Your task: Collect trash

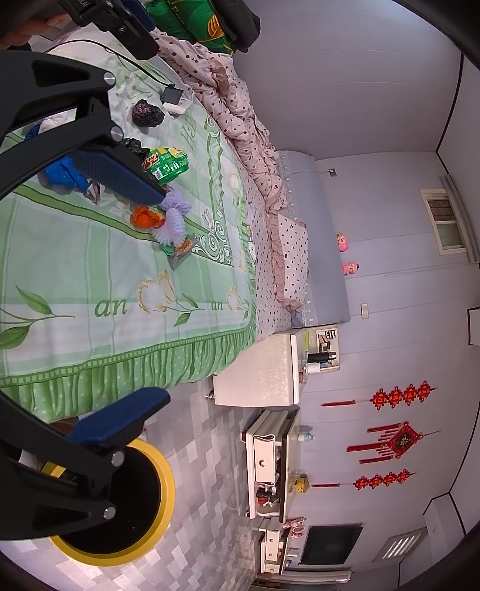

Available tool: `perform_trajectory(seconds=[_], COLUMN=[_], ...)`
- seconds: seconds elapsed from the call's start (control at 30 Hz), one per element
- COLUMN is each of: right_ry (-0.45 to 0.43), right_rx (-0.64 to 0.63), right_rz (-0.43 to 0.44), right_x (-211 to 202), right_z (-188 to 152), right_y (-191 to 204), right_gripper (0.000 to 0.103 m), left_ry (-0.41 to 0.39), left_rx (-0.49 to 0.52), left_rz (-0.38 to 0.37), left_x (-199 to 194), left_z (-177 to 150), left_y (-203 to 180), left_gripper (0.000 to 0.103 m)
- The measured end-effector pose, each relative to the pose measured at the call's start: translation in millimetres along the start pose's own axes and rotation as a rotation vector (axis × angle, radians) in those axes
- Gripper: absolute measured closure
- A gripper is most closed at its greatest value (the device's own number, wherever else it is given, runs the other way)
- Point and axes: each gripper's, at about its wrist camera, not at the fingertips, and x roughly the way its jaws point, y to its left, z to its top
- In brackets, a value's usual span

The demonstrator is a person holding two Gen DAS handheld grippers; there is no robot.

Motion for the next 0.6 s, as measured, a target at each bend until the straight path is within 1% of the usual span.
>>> perform_trajectory(seconds=[0.27, 0.37, 0.47, 0.5, 0.53, 0.57, 0.6], right_ry=[0.002, 0.002, -0.003, -0.005, -0.007, -0.009, -0.01], right_rx=[0.002, 0.006, -0.001, -0.004, -0.009, -0.014, -0.017], right_rz=[-0.001, 0.0, -0.01, -0.016, -0.021, -0.026, -0.026], right_x=[0.4, 3.4, 0.4, 6.2, 10.5, 11.3, 12.7], right_z=[0.9, -8.8, -10.6, -9.6, -9.9, -8.2, -8.9], right_y=[-0.7, -3.0, -3.2, -3.2, -3.2, -3.2, -2.9], right_gripper=[0.008, 0.008, 0.008, 0.008, 0.008, 0.008, 0.008], left_ry=[0.004, 0.003, 0.007, 0.01, 0.012, 0.015, 0.018], left_rx=[-0.002, -0.001, -0.002, -0.003, -0.004, -0.005, -0.007], left_rz=[-0.001, 0.001, 0.003, 0.003, 0.004, 0.006, 0.007], left_x=[0.5, 1.8, 4.7, 6.0, 9.9, 24.0, 28.8], left_z=[0.2, -3.2, -4.7, -5.0, -7.9, -20.7, -23.0], left_y=[0.4, -1.1, 0.0, 0.7, 2.2, 3.7, 5.2], left_gripper=[0.008, 0.008, 0.008, 0.008, 0.008, 0.008, 0.008])
